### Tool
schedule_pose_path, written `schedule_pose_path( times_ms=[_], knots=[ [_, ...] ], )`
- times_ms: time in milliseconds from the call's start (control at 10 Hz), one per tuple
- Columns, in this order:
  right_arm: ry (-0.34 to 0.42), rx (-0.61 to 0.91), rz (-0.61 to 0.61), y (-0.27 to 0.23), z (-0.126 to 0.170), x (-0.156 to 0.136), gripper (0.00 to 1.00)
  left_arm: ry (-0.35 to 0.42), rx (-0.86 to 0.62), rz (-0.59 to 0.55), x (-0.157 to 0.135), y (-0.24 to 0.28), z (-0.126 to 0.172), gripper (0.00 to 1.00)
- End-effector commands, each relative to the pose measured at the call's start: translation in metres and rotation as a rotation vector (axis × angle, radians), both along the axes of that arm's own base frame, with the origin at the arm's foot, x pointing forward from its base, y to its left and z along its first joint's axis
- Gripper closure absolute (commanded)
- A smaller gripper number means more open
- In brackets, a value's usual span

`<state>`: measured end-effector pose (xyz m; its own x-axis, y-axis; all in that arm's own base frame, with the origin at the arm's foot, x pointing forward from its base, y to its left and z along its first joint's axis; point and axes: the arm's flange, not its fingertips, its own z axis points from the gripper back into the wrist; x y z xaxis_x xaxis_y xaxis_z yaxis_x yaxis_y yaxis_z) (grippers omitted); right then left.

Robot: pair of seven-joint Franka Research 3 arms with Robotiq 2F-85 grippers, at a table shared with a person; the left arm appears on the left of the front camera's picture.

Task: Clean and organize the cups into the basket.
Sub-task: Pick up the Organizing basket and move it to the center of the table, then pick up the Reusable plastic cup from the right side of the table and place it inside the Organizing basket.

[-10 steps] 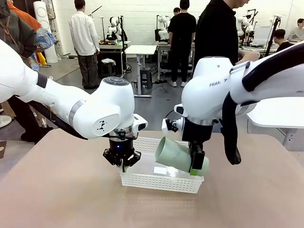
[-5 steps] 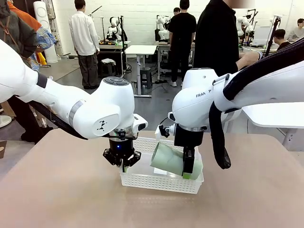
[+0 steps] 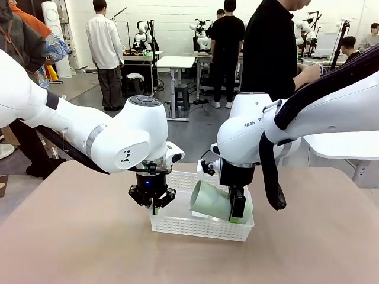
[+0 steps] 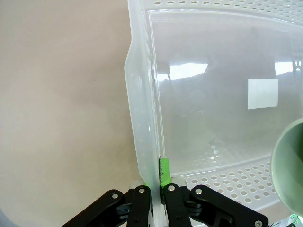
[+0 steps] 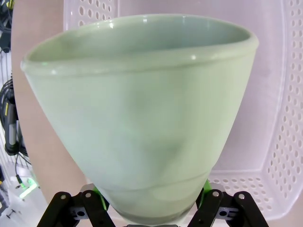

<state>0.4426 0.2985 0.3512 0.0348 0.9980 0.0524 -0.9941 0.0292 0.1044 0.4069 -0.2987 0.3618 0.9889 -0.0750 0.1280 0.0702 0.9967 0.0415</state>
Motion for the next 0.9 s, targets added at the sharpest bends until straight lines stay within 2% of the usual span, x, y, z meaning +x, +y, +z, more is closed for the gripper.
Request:
schedule_pose_path(
  times_ms=[0,300,500,800],
  knots=[
    [-0.006,0.000,0.032,0.0032,-0.0081,0.0137,0.21,-0.007,0.001,-0.004,-0.0013,0.0000,0.0013,1.00],
    [0.009,0.008,0.052,0.0060,-0.0178,0.0190,0.21,-0.007,0.001,-0.004,-0.0013,0.0000,0.0013,1.00],
    [0.014,0.014,0.053,0.0069,-0.0169,0.0188,0.01,-0.007,0.001,-0.004,-0.0013,0.0000,0.0013,1.00],
    [0.010,0.016,0.053,0.0067,-0.0171,0.0180,0.00,-0.007,0.001,-0.004,-0.0013,0.0000,0.0013,1.00]
  ],
)
